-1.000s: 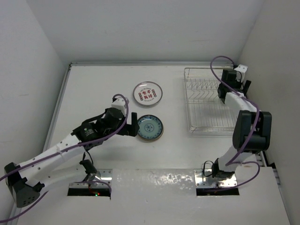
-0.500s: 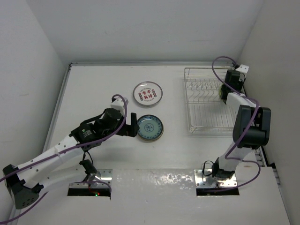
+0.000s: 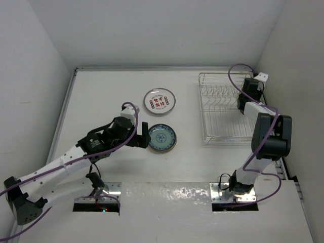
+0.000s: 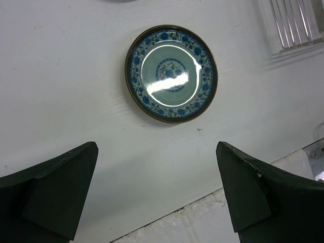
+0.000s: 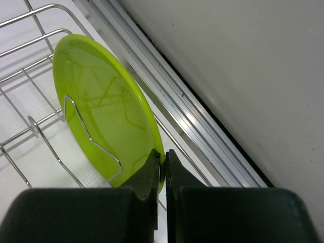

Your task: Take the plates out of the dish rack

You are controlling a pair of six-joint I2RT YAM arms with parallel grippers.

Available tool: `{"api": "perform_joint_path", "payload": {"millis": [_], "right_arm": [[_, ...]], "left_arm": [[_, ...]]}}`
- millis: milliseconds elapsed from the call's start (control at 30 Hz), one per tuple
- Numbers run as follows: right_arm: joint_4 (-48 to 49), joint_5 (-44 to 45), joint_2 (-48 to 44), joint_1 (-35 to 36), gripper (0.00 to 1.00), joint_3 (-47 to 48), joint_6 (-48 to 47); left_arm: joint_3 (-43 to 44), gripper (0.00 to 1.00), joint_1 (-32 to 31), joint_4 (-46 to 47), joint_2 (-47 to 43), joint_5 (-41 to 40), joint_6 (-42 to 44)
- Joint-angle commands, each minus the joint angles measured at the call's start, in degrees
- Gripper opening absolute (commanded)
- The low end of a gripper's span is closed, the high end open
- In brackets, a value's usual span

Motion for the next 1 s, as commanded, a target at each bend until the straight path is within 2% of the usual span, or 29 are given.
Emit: {"api": "perform_joint_path", "payload": {"millis": [0,233,467,700,900,967], "right_arm": [[3.2,0.4,-3.58,0.4,0.0,-1.17,0.12],[2.67,1.98,-8.59,0.57,0.0,-2.15,1.96],[1.09,7.25,-11.84,2.33,0.0,-0.48,0.12],[0.83,20.94,-14.75,8.73,0.0,2.42,-7.07],[-0.92,24.92,-22.9,14.71,0.0,2.95,-9.55],[-6.88,23.08,-25.46,16.65,0.0,3.39,-8.24]], "left_arm": [[0.0,1.0,-0.55,2.0,-0.2,-0.09,0.84],[-0.09,1.0,-0.55,2.0,0.32,-0.09,0.84],[-0.09,1.0,-0.55,2.0,0.59,-0.26,0.76],[0.0,1.0,-0.55,1.82,0.41,-1.31,0.58],[0.79,1.0,0.15,1.38,-1.43,-3.6,0.32],[0.79,1.0,1.38,1.64,-3.19,-3.43,0.58]]}}
